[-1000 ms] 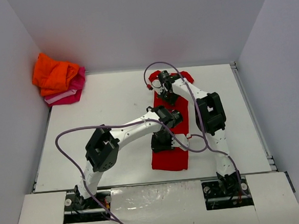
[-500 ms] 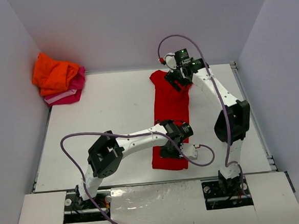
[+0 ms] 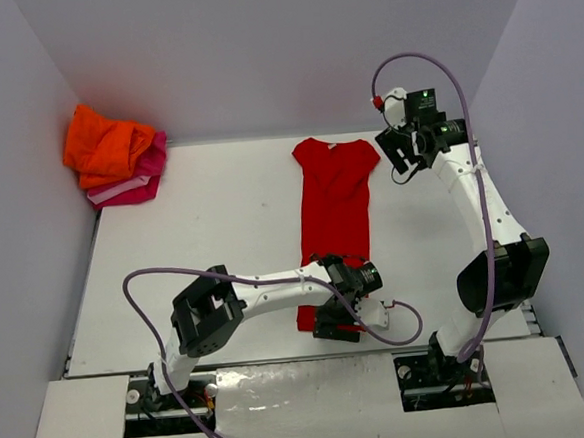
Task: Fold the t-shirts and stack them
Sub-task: Grab the bottom of the folded rectangular tshirt with left arm
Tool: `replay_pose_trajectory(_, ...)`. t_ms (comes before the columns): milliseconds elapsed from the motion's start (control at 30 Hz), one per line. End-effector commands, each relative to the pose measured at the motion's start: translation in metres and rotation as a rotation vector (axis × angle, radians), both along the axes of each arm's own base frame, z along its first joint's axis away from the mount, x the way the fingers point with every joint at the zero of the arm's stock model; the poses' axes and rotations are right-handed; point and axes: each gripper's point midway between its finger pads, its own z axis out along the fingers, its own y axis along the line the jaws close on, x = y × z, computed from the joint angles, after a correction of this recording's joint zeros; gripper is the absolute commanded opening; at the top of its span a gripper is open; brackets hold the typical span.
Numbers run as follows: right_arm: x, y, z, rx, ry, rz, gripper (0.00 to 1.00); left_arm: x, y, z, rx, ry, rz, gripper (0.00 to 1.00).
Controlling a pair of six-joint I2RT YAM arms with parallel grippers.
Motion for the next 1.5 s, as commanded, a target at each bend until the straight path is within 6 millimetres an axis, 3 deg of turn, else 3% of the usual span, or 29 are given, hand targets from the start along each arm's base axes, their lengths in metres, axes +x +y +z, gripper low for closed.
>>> replay_pose_trajectory(0, -0.01, -0.008, 0.02, 0.0, -0.069, -0.02, 0.77, 0.0, -0.013, 0.022, -0.105, -0.041, 0.054, 0.76)
replay_pose_trajectory(367, -0.032, -0.014, 0.025, -0.002, -0.084, -0.034, 0.77, 0.004, -0.023, -0.008, -0.101, -0.059, 0.103, 0.68)
replay_pose_trajectory(533, -0.04, -0.016, 0.028, -0.008, -0.093, -0.036, 0.78, -0.003, -0.025, -0.031, -0.07, -0.017, 0.11, 0.38)
replay_pose_trajectory(667, -0.046, -0.019, 0.028, -0.02, -0.094, -0.036, 0.78, -0.011, -0.025, -0.047, -0.038, 0.01, 0.098, 0.29)
replay_pose_trajectory(767, -0.049, -0.022, 0.028, -0.029, -0.093, -0.039, 0.78, -0.016, -0.025, -0.057, -0.013, 0.042, 0.093, 0.03)
replay_pose_trajectory(867, -0.053, -0.026, 0.026, -0.039, -0.089, -0.042, 0.78, -0.026, -0.025, -0.057, 0.016, 0.082, 0.07, 0.0)
replay_pose_trajectory(1033, -0.058, -0.034, 0.026, -0.049, -0.093, -0.044, 0.78, -0.041, -0.025, -0.026, -0.008, 0.108, -0.005, 0.0)
replay_pose_trajectory(1200, -0.058, -0.033, 0.022, -0.025, -0.096, -0.035, 0.77, -0.089, -0.005, 0.025, 0.026, 0.259, -0.176, 0.0)
replay_pose_trajectory(1300, -0.059, -0.032, 0.018, -0.021, -0.088, -0.031, 0.77, -0.123, 0.002, 0.07, 0.021, 0.413, -0.256, 0.0)
replay_pose_trajectory(1467, -0.062, -0.032, 0.015, -0.018, -0.083, -0.031, 0.77, -0.133, 0.001, 0.104, -0.019, 0.455, -0.298, 0.0)
